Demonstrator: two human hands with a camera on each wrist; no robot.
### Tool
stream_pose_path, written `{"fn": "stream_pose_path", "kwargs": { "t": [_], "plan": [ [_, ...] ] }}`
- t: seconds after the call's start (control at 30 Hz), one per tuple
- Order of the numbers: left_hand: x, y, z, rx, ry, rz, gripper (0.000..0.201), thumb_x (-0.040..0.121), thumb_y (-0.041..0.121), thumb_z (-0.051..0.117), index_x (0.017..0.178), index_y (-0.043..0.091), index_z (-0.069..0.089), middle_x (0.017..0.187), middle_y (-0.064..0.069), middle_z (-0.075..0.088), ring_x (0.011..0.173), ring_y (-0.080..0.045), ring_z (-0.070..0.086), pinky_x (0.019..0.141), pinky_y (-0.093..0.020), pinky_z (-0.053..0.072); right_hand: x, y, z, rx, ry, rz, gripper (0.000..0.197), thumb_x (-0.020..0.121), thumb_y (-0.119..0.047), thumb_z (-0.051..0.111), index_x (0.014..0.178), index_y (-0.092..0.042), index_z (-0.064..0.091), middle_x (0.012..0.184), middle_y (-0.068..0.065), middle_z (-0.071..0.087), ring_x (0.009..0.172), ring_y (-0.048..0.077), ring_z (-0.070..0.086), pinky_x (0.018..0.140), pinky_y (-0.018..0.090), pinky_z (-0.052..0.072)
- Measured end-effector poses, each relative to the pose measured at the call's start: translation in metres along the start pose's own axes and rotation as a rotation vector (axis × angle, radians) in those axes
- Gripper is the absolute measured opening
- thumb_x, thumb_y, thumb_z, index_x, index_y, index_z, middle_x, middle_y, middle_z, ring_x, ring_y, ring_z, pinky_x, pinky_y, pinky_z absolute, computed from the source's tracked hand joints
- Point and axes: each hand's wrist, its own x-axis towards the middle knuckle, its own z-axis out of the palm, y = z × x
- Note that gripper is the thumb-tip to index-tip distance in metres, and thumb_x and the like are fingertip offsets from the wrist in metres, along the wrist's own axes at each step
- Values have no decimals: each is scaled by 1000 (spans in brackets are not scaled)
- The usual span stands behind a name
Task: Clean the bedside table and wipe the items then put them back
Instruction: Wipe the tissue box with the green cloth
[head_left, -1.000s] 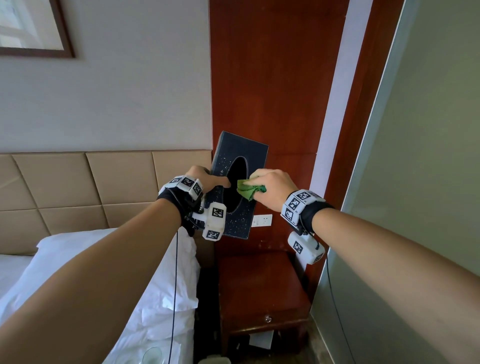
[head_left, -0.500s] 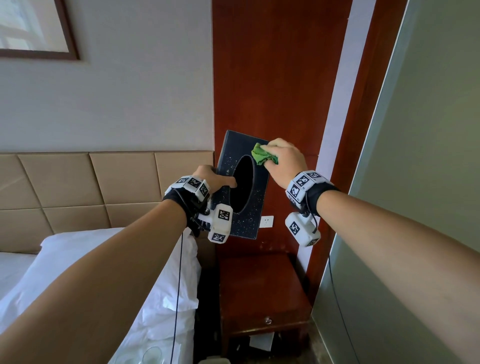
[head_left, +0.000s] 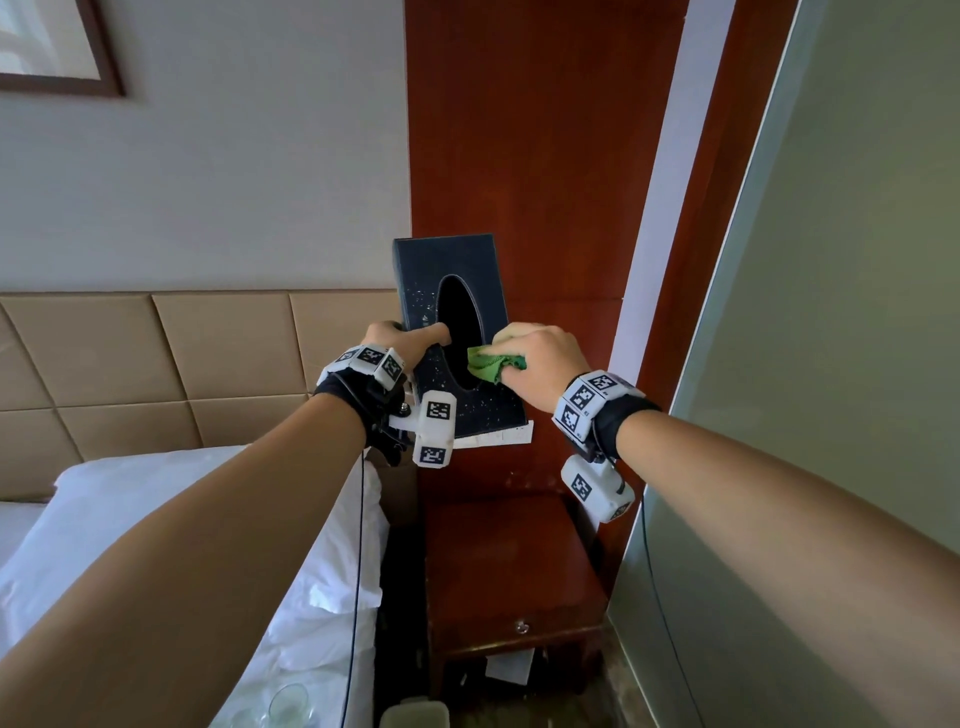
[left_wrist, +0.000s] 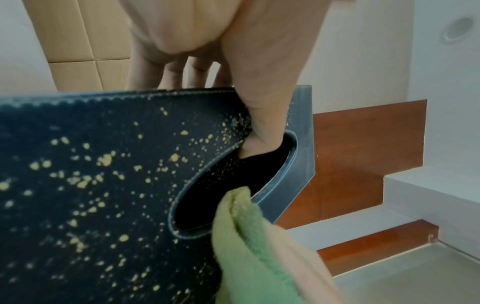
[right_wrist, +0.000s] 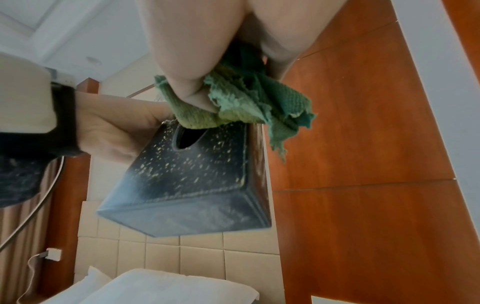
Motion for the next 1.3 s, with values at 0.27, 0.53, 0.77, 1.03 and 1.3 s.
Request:
{"fn": "stream_pose_path", "kwargs": {
  "t": [0.27, 0.53, 0.77, 1.03, 1.3],
  "plan": [
    [-2, 1, 1, -99, 38, -29, 45, 67, 42, 85, 93, 12, 64, 75, -2, 69, 63, -19, 66, 49, -25, 50, -2, 14, 6, 125, -136, 40, 16, 86, -21, 69, 99, -23, 79, 95, -11, 73, 84, 12, 67, 83, 37, 55],
    [-2, -2, 6, -124, 6, -49, 51, 64, 44, 88, 94, 10, 66, 80, -5, 72, 69, -23, 70, 66, -37, 61, 15, 21, -11, 117, 199, 81, 27, 87, -12, 66, 111, -20, 74, 108, -10, 68, 93, 12, 62, 77, 36, 55],
    [-10, -1, 8, -127, 36, -62, 39, 70, 39, 86, 80, 11, 61, 63, -1, 64, 38, -10, 56, 33, -14, 37, 2, 19, 3, -10, -19, 72, 39, 88, -9, 63, 124, -24, 68, 116, -10, 64, 102, 16, 56, 86, 35, 50],
    [-9, -8, 9, -246, 67, -154, 49, 66, 43, 85, 98, 10, 69, 68, -2, 68, 40, -12, 59, 39, -16, 40, -17, 17, 14, 11, 5, 64, 34, 85, -12, 68, 115, -27, 73, 110, -13, 68, 84, 12, 62, 76, 31, 53],
    [-8, -9, 11, -410, 117, -236, 56, 61, 46, 87, 99, 10, 69, 80, -4, 73, 60, -21, 67, 52, -24, 45, -20, 12, 25, 64, 58, 140, 23, 86, -23, 70, 108, -29, 76, 103, -14, 70, 75, 11, 63, 66, 22, 48]
  ]
}}
